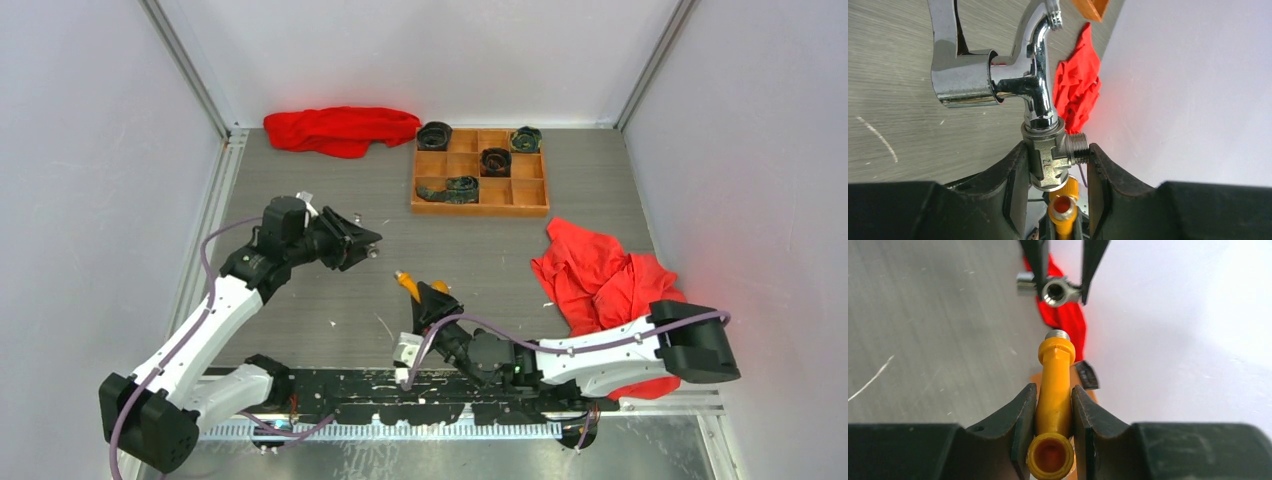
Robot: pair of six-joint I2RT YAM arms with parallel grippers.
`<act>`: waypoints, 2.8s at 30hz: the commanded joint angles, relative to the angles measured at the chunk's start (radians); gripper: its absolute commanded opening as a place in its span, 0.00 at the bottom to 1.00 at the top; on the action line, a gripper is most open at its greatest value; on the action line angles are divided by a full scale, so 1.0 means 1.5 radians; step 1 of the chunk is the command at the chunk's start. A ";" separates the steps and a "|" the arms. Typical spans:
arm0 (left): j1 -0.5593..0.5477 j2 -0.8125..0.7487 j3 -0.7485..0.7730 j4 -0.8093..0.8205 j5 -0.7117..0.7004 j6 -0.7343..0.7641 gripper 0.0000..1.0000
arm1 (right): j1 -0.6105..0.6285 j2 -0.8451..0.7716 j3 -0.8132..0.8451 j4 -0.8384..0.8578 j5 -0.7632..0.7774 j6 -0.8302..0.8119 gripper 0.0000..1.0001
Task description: Install the water faucets
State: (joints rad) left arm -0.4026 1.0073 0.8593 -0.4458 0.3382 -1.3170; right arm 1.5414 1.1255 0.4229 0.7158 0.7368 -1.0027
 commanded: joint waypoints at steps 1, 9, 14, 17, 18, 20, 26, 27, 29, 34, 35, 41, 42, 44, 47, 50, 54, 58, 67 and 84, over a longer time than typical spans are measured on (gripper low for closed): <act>0.005 -0.035 -0.040 0.193 0.075 -0.056 0.00 | 0.021 0.032 0.023 0.280 0.061 -0.171 0.01; 0.004 -0.063 -0.094 0.287 0.060 -0.078 0.00 | 0.023 0.268 0.043 0.620 0.067 -0.444 0.01; 0.004 -0.075 -0.110 0.307 0.055 -0.070 0.00 | 0.023 0.331 0.076 0.655 0.081 -0.489 0.01; 0.005 -0.079 -0.120 0.318 0.057 -0.074 0.00 | 0.023 0.339 0.085 0.655 0.085 -0.486 0.01; 0.004 -0.080 -0.122 0.320 0.059 -0.073 0.00 | 0.023 0.339 0.088 0.654 0.084 -0.487 0.01; 0.004 -0.083 -0.125 0.325 0.061 -0.070 0.00 | 0.022 0.338 0.091 0.652 0.082 -0.487 0.01; 0.005 -0.098 -0.143 0.379 0.070 -0.055 0.00 | 0.022 0.338 0.099 0.630 0.082 -0.480 0.01; 0.005 -0.100 -0.144 0.387 0.071 -0.051 0.00 | 0.021 0.338 0.101 0.624 0.084 -0.476 0.01; 0.004 -0.108 -0.144 0.389 0.069 -0.036 0.00 | 0.021 0.339 0.102 0.621 0.083 -0.471 0.01; 0.005 -0.127 -0.164 0.424 0.060 -0.025 0.00 | 0.018 0.348 0.114 0.619 0.087 -0.470 0.01; 0.004 -0.131 -0.171 0.436 0.057 -0.025 0.00 | 0.017 0.349 0.116 0.618 0.087 -0.470 0.01; 0.004 -0.139 -0.180 0.461 0.061 -0.013 0.00 | 0.009 0.348 0.129 0.601 0.086 -0.458 0.01; 0.005 -0.140 -0.182 0.465 0.061 -0.013 0.00 | 0.008 0.347 0.130 0.593 0.086 -0.454 0.01; 0.005 -0.144 -0.185 0.472 0.060 -0.012 0.00 | 0.005 0.347 0.133 0.581 0.086 -0.443 0.01; 0.004 -0.151 -0.187 0.471 0.058 -0.006 0.00 | 0.001 0.349 0.140 0.574 0.087 -0.437 0.01; 0.005 -0.158 -0.190 0.475 0.056 -0.001 0.00 | -0.003 0.349 0.147 0.562 0.089 -0.430 0.01; 0.004 -0.165 -0.196 0.488 0.055 0.001 0.00 | -0.005 0.344 0.152 0.530 0.089 -0.408 0.01; 0.005 -0.168 -0.198 0.497 0.057 0.001 0.00 | -0.005 0.344 0.152 0.511 0.092 -0.392 0.01; 0.005 -0.173 -0.198 0.504 0.071 0.025 0.00 | -0.012 0.344 0.158 0.492 0.095 -0.372 0.01; 0.001 -0.166 -0.197 0.514 0.093 0.061 0.00 | -0.016 0.354 0.176 0.507 0.104 -0.372 0.01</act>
State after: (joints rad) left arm -0.3988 0.7746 0.5491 0.1936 0.4408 -1.2591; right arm 1.5227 1.6520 0.6373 1.4132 0.8871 -1.5784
